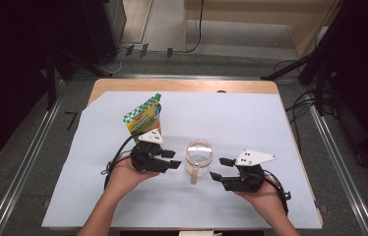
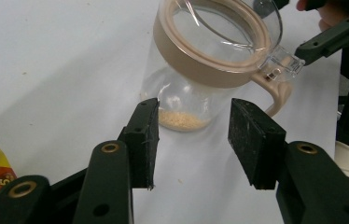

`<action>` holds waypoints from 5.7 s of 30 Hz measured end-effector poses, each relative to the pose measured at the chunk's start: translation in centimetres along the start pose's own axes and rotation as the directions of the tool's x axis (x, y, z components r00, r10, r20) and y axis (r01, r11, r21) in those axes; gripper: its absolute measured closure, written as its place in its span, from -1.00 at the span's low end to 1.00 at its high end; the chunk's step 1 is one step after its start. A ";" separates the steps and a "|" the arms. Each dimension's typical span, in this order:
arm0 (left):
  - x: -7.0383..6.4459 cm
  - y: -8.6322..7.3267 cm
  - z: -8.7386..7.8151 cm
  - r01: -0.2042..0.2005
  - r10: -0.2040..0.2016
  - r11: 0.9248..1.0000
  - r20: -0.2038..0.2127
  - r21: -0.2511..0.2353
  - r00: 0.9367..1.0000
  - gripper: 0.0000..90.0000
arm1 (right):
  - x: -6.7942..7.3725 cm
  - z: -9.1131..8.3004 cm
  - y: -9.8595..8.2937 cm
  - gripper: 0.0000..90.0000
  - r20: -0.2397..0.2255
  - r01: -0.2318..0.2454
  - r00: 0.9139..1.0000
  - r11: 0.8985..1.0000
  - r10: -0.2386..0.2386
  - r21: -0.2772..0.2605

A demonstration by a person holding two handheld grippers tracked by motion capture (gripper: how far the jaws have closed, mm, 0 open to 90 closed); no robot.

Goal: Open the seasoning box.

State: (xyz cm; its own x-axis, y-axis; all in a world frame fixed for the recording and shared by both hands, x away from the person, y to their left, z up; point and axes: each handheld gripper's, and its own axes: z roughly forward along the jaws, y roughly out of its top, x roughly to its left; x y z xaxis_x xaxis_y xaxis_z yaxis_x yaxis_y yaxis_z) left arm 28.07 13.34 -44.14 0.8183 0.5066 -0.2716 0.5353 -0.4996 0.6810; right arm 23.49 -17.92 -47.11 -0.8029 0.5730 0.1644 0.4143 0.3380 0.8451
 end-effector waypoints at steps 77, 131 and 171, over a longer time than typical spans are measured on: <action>-1.2 1.1 0.3 -0.076 0.074 0.997 0.132 0.007 0.988 0.44 | 4.3 1.0 -1.2 1.00 -0.067 -0.003 0.998 0.994 0.010 0.105; -0.9 1.1 2.0 -0.110 0.111 0.994 0.097 -0.018 0.989 -0.07 | -3.5 0.2 -1.6 1.00 0.189 -0.157 0.972 0.984 0.140 0.081; -1.0 5.5 8.1 -0.308 0.308 0.951 0.122 -0.019 0.944 -0.69 | -6.5 -0.8 -1.3 1.00 0.199 -0.229 0.957 0.970 0.210 0.078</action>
State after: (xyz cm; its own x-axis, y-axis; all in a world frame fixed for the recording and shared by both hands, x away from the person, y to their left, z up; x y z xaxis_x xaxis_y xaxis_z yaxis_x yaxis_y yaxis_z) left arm 31.88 4.38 -45.60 0.9624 0.2387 -0.1298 0.2536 -0.6177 0.7444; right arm 27.82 -22.67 -48.89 -0.5959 0.7684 0.2336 0.6196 0.2547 0.7424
